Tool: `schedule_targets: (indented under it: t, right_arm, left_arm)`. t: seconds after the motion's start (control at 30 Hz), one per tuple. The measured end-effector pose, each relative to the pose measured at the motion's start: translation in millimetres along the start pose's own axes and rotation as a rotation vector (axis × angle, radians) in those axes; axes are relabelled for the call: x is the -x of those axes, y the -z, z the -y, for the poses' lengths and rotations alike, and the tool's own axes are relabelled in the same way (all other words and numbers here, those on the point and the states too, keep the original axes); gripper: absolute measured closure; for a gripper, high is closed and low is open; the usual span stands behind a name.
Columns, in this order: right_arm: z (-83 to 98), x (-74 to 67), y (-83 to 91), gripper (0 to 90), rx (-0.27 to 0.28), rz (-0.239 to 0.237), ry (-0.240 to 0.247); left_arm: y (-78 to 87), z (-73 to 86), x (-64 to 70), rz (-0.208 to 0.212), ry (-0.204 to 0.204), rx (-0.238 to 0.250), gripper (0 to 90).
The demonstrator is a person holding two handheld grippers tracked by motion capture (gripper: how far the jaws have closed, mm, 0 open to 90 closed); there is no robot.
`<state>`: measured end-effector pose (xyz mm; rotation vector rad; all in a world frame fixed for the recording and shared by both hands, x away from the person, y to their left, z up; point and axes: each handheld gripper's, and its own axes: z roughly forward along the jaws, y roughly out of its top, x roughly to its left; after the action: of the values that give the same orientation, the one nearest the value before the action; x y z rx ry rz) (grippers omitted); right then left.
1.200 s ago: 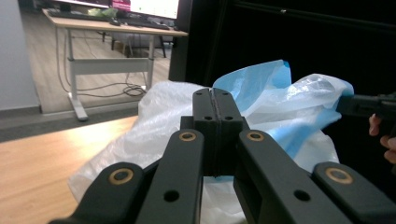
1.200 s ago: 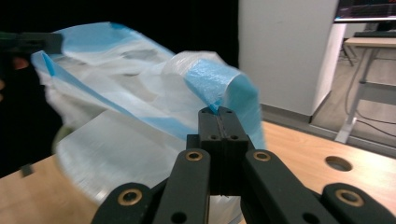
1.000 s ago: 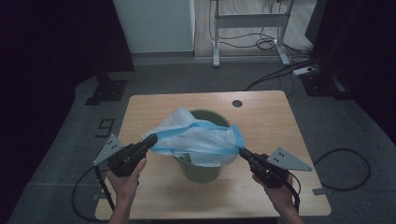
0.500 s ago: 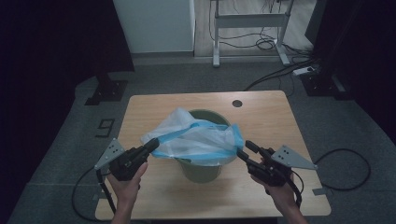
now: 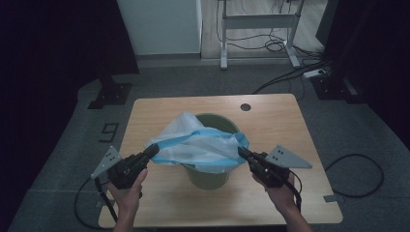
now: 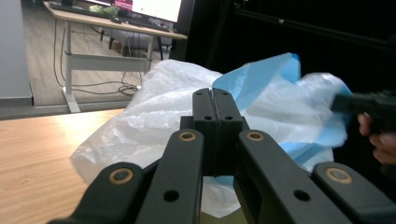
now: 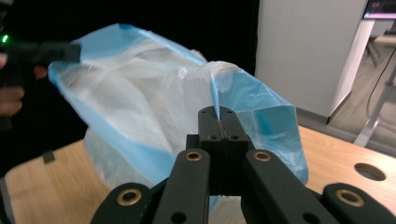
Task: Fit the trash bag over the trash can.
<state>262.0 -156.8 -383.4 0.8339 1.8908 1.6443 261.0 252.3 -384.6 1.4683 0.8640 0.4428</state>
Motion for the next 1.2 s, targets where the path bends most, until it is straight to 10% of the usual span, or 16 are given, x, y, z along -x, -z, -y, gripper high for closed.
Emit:
schedule_targets:
  t: [0.37, 0.53, 0.87, 1.2]
  right_arm:
    - [23.3, -9.7, 9.6, 89.2, -0.04, -0.032, 0.01]
    - [21.1, -8.4, 7.9, 89.2, -0.043, -0.03, 0.012]
    - [5.4, -6.7, 2.3, 89.1, -0.054, -0.032, 0.036]
    - [2.9, -1.1, -1.2, 89.1, -0.059, -0.029, 0.025]
  left_arm:
    - [5.5, -5.1, 7.2, 0.0, -0.001, 0.02, 78.3]
    - [1.3, -19.1, 18.7, 0.007, -0.044, -0.044, 54.3]
    - [-15.3, -43.3, 36.7, 0.04, -0.136, -0.145, 41.9]
    - [-38.7, -45.4, 40.5, 0.048, -0.137, -0.217, 33.0]
